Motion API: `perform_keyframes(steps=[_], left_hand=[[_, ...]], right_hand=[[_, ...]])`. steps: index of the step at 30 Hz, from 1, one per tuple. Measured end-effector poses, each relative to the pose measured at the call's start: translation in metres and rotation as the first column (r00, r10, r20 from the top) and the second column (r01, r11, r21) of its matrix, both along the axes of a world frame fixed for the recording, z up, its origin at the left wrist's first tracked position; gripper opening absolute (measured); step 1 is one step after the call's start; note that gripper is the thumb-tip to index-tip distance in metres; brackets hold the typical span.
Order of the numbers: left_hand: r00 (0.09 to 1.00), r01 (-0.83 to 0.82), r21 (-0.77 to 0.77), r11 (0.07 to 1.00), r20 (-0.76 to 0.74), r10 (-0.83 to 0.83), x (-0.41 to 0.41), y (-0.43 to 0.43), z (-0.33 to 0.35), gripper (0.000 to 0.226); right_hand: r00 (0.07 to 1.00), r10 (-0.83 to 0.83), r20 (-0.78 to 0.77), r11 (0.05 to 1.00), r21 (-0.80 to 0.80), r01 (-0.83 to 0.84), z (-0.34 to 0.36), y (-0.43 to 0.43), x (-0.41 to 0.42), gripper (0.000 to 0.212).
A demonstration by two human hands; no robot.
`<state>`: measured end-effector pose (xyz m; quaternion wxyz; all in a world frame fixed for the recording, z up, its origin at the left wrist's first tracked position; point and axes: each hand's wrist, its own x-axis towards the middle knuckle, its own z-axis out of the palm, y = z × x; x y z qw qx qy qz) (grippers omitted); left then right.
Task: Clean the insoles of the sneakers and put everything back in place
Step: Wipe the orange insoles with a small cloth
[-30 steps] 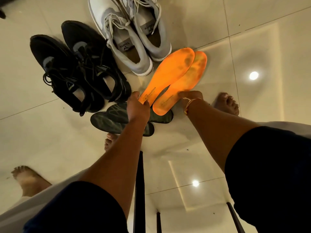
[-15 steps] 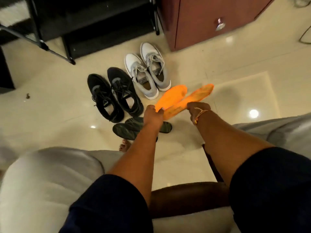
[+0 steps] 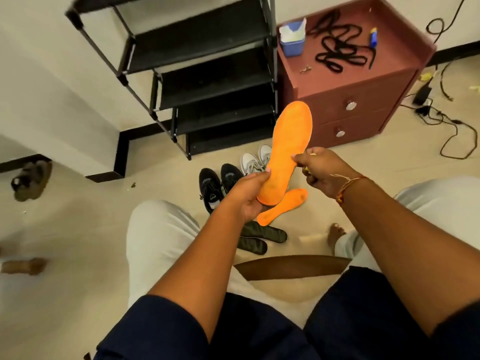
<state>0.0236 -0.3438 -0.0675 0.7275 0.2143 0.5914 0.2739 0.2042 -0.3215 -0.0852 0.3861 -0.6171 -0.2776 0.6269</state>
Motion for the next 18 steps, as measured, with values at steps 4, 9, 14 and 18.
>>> perform_keyframes(steps=[4,9,14,18], left_hand=[[0.983,0.052,0.004,0.999,0.176,-0.052,-0.014,-0.021,0.021,0.04],[0.932,0.104,0.009,0.995,0.348,-0.101,-0.013,-0.014,0.023,0.076],[0.929,-0.063,0.019,0.998,0.366,0.052,-0.001,0.003,0.008,0.083],[0.9,-0.261,0.098,0.96,0.384,0.206,-0.004,0.024,0.001,0.079]], right_hand=[[0.999,0.05,0.021,0.998,0.045,-0.05,0.028,-0.018,-0.007,0.023],[0.999,0.026,0.043,0.993,0.118,-0.031,0.034,-0.017,-0.009,0.02],[0.996,-0.046,-0.072,0.998,0.035,0.049,0.031,-0.009,-0.019,0.029],[0.823,-0.078,-0.562,0.994,-0.108,0.021,0.042,0.005,-0.026,0.035]])
